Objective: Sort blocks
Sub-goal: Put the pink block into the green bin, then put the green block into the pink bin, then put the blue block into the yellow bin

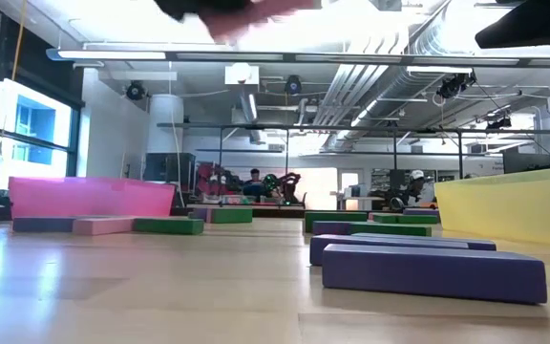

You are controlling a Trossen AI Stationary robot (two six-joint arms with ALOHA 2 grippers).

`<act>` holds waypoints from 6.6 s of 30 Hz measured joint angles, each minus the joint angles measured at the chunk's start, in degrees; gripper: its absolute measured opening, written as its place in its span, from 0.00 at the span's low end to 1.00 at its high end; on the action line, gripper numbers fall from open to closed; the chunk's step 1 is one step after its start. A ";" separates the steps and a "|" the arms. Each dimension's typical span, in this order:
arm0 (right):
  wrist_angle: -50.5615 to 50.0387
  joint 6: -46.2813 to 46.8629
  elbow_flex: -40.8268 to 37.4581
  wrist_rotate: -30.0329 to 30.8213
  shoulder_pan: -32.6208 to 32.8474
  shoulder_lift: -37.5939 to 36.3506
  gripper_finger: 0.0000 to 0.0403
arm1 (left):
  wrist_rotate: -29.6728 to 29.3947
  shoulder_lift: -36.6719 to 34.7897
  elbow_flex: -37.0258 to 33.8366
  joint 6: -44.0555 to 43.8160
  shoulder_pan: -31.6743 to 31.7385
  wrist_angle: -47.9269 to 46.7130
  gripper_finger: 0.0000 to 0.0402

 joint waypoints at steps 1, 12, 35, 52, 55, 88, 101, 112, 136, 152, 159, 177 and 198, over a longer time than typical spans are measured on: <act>-0.02 -0.05 0.00 0.00 0.00 0.00 0.53 | -1.54 -0.96 1.37 -1.81 -1.93 -3.78 0.19; 2.90 0.28 0.00 1.38 0.00 4.55 0.53 | -0.80 1.42 15.30 -55.47 -20.59 -54.35 0.19; 6.45 -3.59 0.00 1.73 -1.90 5.62 0.53 | 23.79 17.32 15.30 -110.10 -32.88 -66.68 0.25; 9.23 -5.07 0.00 0.37 -1.88 5.55 0.53 | 13.94 7.17 15.32 -99.37 -30.47 -67.50 0.52; 9.25 -5.28 0.00 0.49 -1.88 5.53 0.53 | 2.26 4.94 15.32 -85.32 -27.58 -64.15 0.50; 10.69 -2.08 0.00 -0.57 -1.84 5.53 0.53 | 28.95 16.43 15.30 12.62 27.20 -45.69 0.44; 12.37 -2.17 0.00 -0.52 -1.84 5.53 0.53 | 26.86 17.69 6.68 15.07 29.68 -40.53 0.44; 12.83 -2.38 0.00 -0.52 -1.84 5.53 0.53 | 26.46 17.50 5.71 10.70 28.30 -37.22 0.17; 12.71 -3.13 -0.01 -0.09 -1.84 5.53 0.53 | -10.28 -26.95 5.69 -8.56 35.78 -38.68 0.17; 12.66 -3.06 0.00 -0.16 -1.84 5.55 0.53 | 13.02 -18.82 -12.93 -15.45 73.41 -41.53 0.18; 12.71 -2.65 0.00 -0.22 -1.84 5.55 0.53 | 13.43 -12.11 -14.36 -13.66 79.06 -39.99 0.19; 12.85 -2.06 0.00 -0.46 -1.86 5.55 0.53 | 18.55 -14.82 -14.29 -10.88 84.29 -37.35 0.55; 12.87 -2.06 -0.02 -0.09 -1.88 5.57 0.53 | 29.94 -24.08 -14.23 2.85 56.50 -9.53 0.46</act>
